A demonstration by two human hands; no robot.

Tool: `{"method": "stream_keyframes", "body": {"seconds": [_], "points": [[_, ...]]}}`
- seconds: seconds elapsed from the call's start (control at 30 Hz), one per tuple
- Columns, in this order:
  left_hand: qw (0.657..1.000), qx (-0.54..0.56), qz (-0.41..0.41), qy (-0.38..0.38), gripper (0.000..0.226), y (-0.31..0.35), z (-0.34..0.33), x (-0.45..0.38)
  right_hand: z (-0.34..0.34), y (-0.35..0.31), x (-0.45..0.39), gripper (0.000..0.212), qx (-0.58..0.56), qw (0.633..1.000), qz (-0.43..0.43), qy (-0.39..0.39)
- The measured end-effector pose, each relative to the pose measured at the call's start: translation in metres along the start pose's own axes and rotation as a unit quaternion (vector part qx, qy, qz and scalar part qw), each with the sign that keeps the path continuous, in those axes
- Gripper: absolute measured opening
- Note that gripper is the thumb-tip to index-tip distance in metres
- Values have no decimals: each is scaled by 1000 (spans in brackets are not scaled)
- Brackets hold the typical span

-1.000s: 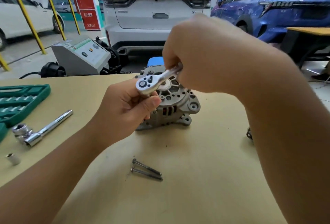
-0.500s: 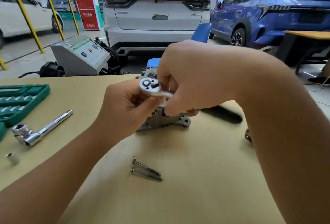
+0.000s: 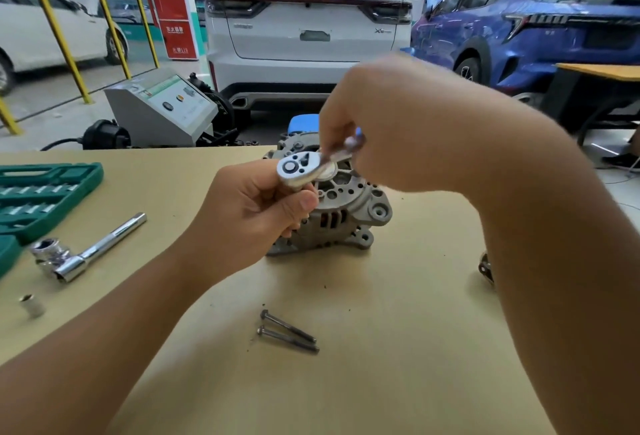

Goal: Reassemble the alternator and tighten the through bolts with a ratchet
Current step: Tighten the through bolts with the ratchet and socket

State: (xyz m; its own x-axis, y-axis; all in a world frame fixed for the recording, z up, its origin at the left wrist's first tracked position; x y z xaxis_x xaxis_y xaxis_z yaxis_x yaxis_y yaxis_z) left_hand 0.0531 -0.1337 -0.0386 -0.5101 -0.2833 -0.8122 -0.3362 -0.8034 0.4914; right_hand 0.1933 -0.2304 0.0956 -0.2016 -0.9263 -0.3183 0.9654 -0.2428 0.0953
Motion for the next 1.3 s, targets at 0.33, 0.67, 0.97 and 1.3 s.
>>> {"method": "stream_keyframes", "body": {"seconds": [0.33,0.67,0.97,1.3], "points": [[998,-48,-35,5,20,1,-5,-1,-1,-6,8,21,-29,999,-10,-9],[998,-53,-33,22,5,1,-8,4,-4,-11,17,15,-6,1000,7,-1],[996,-60,-53,23,47,-3,-14,0,-19,-5,-8,41,34,993,67,-95],[999,-11,-14,49,32,-7,-10,5,-10,-13,10,20,-24,997,75,-16]]}}
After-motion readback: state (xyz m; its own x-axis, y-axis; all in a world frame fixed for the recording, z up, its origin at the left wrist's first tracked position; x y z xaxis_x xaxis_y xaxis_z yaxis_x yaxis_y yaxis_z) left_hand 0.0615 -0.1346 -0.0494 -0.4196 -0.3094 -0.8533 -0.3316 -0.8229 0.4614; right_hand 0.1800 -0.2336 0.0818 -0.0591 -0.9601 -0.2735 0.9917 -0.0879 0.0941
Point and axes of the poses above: each hand's wrist, its own x-axis away from the middle knuckle, its own z-axis out of the back of the hand, y = z × x, the point moved 2 cm from there along -x, towards the middle knuckle, and after that the axes turned 14 degrees about -z, right-handed, at the moved point
